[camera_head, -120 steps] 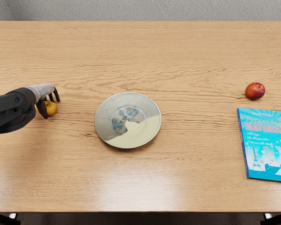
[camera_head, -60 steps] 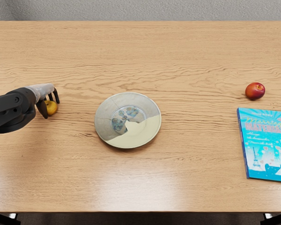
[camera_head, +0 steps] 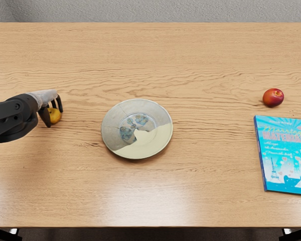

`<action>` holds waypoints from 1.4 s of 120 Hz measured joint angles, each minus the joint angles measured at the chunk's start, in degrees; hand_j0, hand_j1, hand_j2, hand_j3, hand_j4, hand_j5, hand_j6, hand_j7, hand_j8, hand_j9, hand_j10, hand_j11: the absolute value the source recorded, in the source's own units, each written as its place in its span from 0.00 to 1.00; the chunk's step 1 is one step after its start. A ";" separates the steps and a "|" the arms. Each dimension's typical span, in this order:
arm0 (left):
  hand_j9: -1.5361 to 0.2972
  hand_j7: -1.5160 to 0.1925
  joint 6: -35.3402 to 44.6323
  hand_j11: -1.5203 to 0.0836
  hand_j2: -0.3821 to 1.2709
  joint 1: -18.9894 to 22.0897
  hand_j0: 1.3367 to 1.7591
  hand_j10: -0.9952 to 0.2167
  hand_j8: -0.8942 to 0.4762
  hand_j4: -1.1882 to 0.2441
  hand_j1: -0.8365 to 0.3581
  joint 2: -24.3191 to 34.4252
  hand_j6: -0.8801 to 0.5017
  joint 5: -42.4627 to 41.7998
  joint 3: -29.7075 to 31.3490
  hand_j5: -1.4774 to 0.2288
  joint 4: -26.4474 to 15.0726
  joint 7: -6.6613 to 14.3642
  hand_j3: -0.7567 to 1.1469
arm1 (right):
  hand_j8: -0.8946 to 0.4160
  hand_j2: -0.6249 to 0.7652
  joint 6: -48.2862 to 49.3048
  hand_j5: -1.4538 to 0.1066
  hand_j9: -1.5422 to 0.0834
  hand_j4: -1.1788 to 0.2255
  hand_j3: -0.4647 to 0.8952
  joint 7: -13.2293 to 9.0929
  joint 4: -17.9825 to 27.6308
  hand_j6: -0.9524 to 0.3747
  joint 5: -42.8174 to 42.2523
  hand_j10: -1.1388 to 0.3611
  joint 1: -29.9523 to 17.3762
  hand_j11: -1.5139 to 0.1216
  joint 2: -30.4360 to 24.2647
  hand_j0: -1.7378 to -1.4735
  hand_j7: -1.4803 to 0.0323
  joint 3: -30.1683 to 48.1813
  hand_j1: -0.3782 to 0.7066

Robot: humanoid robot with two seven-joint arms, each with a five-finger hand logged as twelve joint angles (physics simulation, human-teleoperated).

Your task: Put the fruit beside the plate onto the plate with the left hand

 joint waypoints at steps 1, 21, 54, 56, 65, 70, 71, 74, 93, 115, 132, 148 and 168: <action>0.39 0.41 -0.01 0.44 0.39 -0.04 0.76 0.31 0.30 0.40 0.46 0.00 0.31 -0.02 0.00 0.38 0.00 0.00 0.40 | 0.66 0.45 0.00 0.91 0.93 0.82 0.34 0.00 0.00 0.70 0.00 0.74 0.00 0.90 0.00 0.30 0.96 0.00 0.06; 0.38 0.40 -0.05 0.43 0.40 -0.78 0.76 0.30 0.30 0.40 0.45 -0.09 0.32 -0.22 -0.04 0.37 -0.11 -0.01 0.40 | 0.66 0.45 0.00 0.91 0.93 0.82 0.34 0.00 0.00 0.70 0.00 0.74 -0.04 0.90 0.00 0.30 0.96 0.00 0.06; 0.37 0.39 -0.26 0.42 0.43 -2.21 0.76 0.29 0.31 0.40 0.45 0.12 0.32 -0.50 -0.39 0.36 -0.65 -0.01 0.40 | 0.66 0.45 0.00 0.91 0.93 0.82 0.34 0.00 0.00 0.70 0.00 0.74 -0.06 0.90 0.00 0.30 0.96 -0.02 0.06; 0.37 0.39 -0.32 0.42 0.42 -2.39 0.76 0.29 0.31 0.40 0.45 0.16 0.32 -0.50 -0.42 0.36 -0.69 -0.02 0.40 | 0.66 0.45 0.00 0.91 0.93 0.82 0.34 0.00 0.01 0.70 0.00 0.74 -0.06 0.90 0.00 0.30 0.96 -0.02 0.06; 0.37 0.39 -0.56 0.42 0.41 -2.73 0.76 0.29 0.31 0.40 0.45 0.25 0.32 -0.48 -0.55 0.35 -0.97 -0.01 0.40 | 0.66 0.45 0.00 0.91 0.93 0.82 0.34 0.00 0.00 0.70 0.00 0.74 -0.06 0.90 0.00 0.30 0.96 -0.04 0.06; 0.37 0.39 -0.64 0.42 0.41 -3.19 0.76 0.29 0.31 0.40 0.45 0.26 0.32 -0.50 -0.60 0.35 -1.20 -0.01 0.40 | 0.66 0.45 0.00 0.91 0.93 0.82 0.34 0.00 0.00 0.70 0.00 0.74 -0.06 0.90 0.00 0.30 0.96 -0.04 0.06; 0.37 0.39 -0.66 0.42 0.41 -3.30 0.76 0.29 0.31 0.40 0.45 0.26 0.32 -0.52 -0.60 0.35 -1.24 -0.01 0.40 | 0.66 0.45 0.00 0.91 0.93 0.82 0.34 0.00 0.00 0.70 0.00 0.74 -0.06 0.90 0.00 0.30 0.96 -0.04 0.06; 0.37 0.39 -0.71 0.42 0.41 -3.68 0.76 0.29 0.31 0.40 0.45 0.26 0.32 -0.54 -0.62 0.35 -1.38 -0.01 0.40 | 0.66 0.45 0.00 0.91 0.93 0.82 0.34 0.00 0.01 0.70 0.00 0.74 -0.06 0.90 0.00 0.30 0.96 -0.05 0.06; 0.37 0.39 -0.86 0.42 0.43 -5.69 0.76 0.29 0.32 0.40 0.44 0.51 0.32 -2.40 -0.69 0.35 -2.77 0.00 0.40 | 0.66 0.45 0.00 0.91 0.93 0.82 0.34 0.00 0.00 0.70 0.00 0.74 -0.06 0.90 0.00 0.30 0.96 -0.05 0.06; 0.37 0.38 -1.54 0.41 0.45 -8.46 0.76 0.28 0.32 0.40 0.43 0.62 0.32 -6.50 -0.68 0.35 -4.92 0.01 0.40 | 0.66 0.45 0.00 0.91 0.93 0.82 0.34 0.00 0.02 0.70 0.00 0.74 -0.06 0.90 0.00 0.30 0.96 -0.05 0.06; 0.36 0.37 -2.76 0.41 0.44 -10.12 0.76 0.27 0.33 0.41 0.43 0.61 0.33 -9.48 -0.69 0.34 -5.74 0.01 0.40 | 0.66 0.45 0.00 0.91 0.93 0.82 0.34 0.00 0.05 0.70 0.00 0.74 -0.05 0.90 0.00 0.30 0.96 -0.06 0.06; 0.36 0.37 -4.15 0.40 0.44 -12.07 0.76 0.27 0.33 0.41 0.43 0.31 0.34 -11.32 -0.68 0.34 -6.00 0.02 0.40 | 0.66 0.45 0.00 0.91 0.93 0.82 0.34 0.00 0.07 0.70 0.00 0.74 -0.06 0.90 0.00 0.30 0.96 -0.06 0.06; 0.36 0.37 -5.25 0.40 0.43 -14.33 0.76 0.27 0.33 0.41 0.44 -0.06 0.34 -14.03 -0.68 0.33 -6.10 0.02 0.40 | 0.66 0.45 0.00 0.91 0.93 0.82 0.34 0.00 0.06 0.70 0.00 0.74 -0.06 0.90 0.00 0.30 0.96 -0.07 0.06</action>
